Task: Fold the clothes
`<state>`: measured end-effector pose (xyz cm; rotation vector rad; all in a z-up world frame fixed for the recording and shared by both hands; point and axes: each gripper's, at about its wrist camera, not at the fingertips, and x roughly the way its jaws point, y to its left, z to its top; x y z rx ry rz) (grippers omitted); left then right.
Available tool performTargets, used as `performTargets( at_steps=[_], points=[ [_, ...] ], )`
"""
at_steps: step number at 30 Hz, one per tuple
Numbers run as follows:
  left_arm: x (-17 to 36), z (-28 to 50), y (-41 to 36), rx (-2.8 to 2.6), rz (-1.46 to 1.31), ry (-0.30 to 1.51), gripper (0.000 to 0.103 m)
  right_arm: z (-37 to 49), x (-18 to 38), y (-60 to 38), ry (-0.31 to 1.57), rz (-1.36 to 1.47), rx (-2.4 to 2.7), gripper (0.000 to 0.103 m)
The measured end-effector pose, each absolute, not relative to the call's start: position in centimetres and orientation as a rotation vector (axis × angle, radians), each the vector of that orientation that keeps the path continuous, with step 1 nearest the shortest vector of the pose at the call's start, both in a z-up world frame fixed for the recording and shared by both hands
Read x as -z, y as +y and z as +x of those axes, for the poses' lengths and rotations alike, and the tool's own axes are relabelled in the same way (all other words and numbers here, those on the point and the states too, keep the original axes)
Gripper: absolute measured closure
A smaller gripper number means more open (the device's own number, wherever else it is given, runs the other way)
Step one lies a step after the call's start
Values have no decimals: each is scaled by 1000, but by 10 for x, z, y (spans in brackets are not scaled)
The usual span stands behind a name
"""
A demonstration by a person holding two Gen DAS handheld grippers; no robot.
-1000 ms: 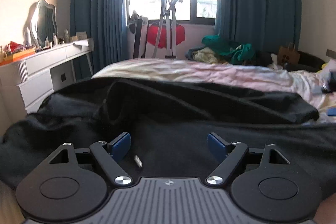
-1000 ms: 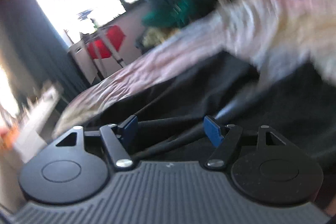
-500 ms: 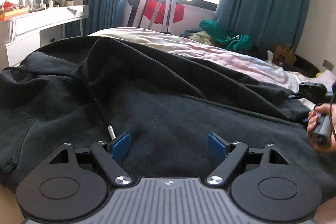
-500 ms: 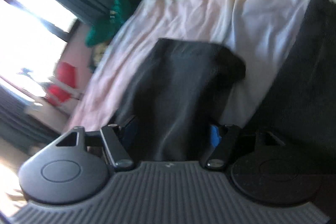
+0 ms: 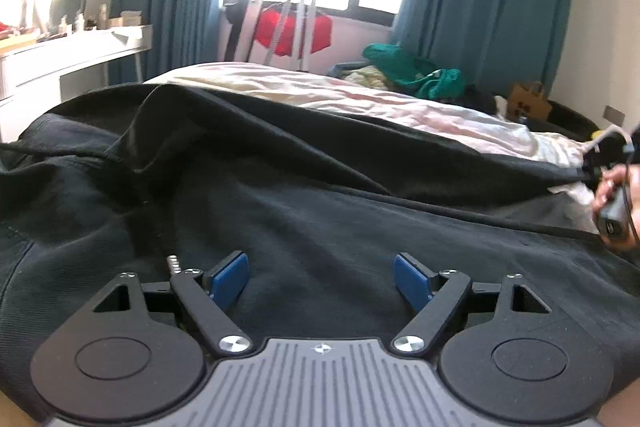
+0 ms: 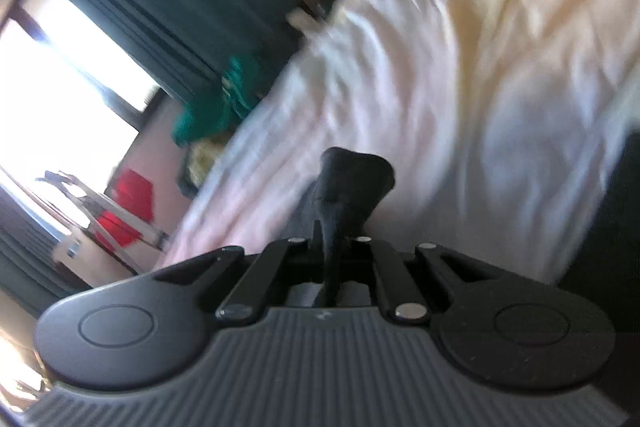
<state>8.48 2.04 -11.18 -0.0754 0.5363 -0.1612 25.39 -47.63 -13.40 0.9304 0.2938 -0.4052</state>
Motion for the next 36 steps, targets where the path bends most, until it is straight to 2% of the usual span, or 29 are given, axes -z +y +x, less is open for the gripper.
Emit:
performTargets(
  at_steps=[6,10,13,19,27,32,34,36],
  points=[
    [112,80,7,199,-20,505,22,233,114,-496,174,909,426,98],
    [115,79,4,220,-6,507,22,238,144,-512,263,854,500,98],
    [115,80,7,229,-31,511,22,233,163,-522,316,920,543,98],
    [109,80,19,231,-101,518,22,214,122,-519,181,885,539,98],
    [107,83,17,226,-98,534,22,194,180,-540,367,920,637,97],
    [106,84,14,210,-72,523,22,187,157,-521,407,816,628,90],
    [106,82,15,210,-73,526,22,179,146,-512,432,796,637,84],
    [103,80,14,224,-57,521,21,163,134,-503,429,816,648,83]
  ],
)
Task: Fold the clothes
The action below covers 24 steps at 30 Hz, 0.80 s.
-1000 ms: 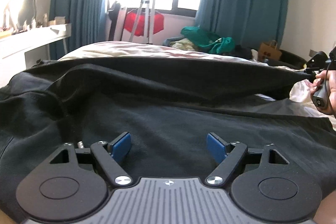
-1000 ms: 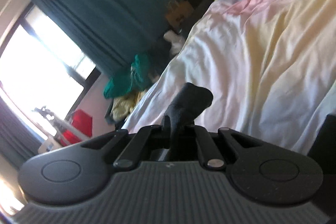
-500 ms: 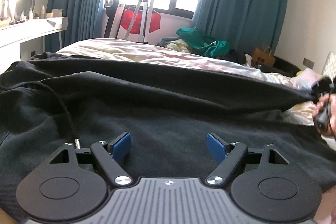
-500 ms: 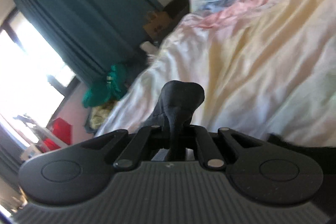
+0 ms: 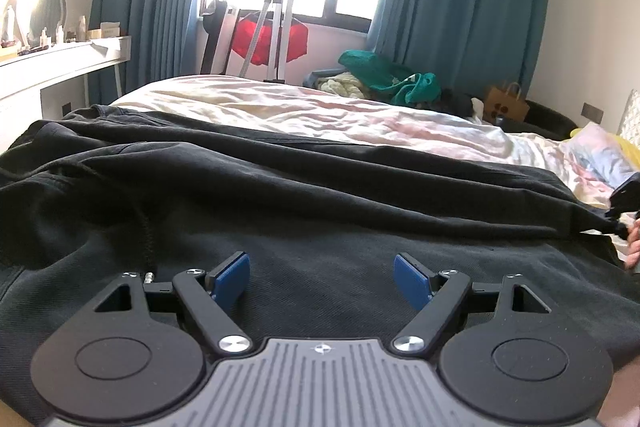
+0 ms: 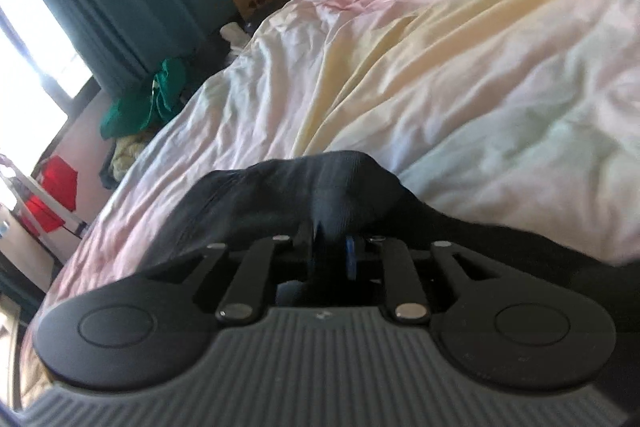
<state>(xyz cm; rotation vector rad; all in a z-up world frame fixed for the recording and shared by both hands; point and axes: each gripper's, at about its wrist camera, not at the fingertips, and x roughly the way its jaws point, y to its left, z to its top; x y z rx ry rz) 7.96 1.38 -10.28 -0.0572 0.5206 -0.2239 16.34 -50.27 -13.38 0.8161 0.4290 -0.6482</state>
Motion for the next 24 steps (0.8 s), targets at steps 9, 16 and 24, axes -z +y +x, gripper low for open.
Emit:
performTargets(
  at_steps=[9,16,24],
  points=[
    [92,64,16,215,-13,500,20,79,91,-468,426,850,653,48],
    [75,44,45,164,-116,501,14,16,82,-474,262,950,814,17],
    [71,43,66,90,-216,529,6,7,128,-507,435,1133,877,17]
  ],
)
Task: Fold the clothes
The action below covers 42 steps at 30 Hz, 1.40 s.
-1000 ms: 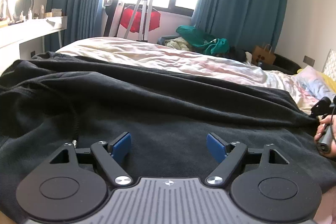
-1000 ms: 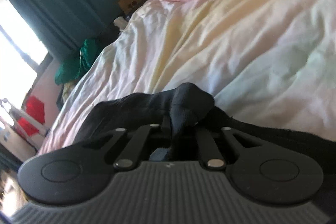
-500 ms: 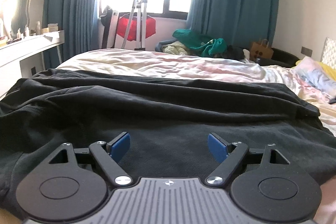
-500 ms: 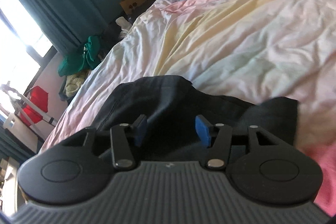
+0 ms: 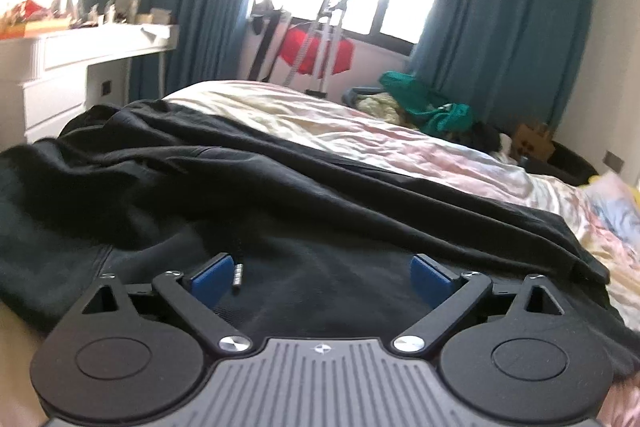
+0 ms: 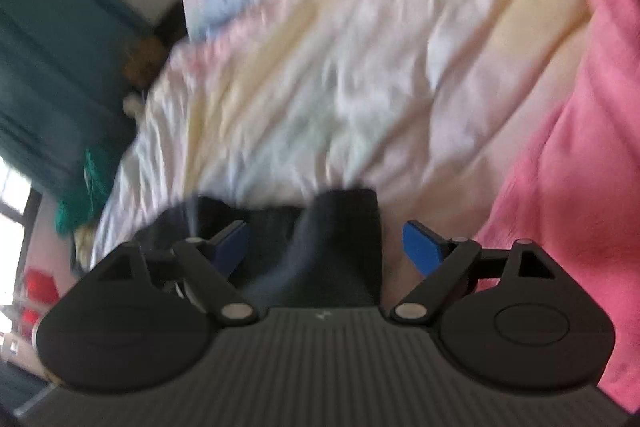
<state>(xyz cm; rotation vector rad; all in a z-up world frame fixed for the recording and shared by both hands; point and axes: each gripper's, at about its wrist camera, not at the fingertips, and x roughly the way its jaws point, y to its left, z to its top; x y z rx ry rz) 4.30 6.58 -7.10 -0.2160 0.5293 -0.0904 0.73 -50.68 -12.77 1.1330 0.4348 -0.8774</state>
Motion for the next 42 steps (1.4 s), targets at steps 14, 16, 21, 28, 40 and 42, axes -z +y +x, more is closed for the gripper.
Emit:
performTargets(
  at_steps=[14,16,21,28,40,42],
  points=[
    [66,57,122,-18,-471,614,4,53,147,-502,565,993,621,93],
    [56,52,155,-66,-544,631,4,45,144,-506,536,1007,635,94],
    [31,14,257,-246,-753,579,4,33,128,-505,429,1004,631,97],
    [60,-38,347,-442,-970,588,7,32,114,-498,376,969,635,97],
    [119,22,369,-164,-1307,717,43,32,110,-493,334,972,664,97],
    [122,19,371,-190,-1333,707,62,32,106,-491,316,955,661,97]
  ],
)
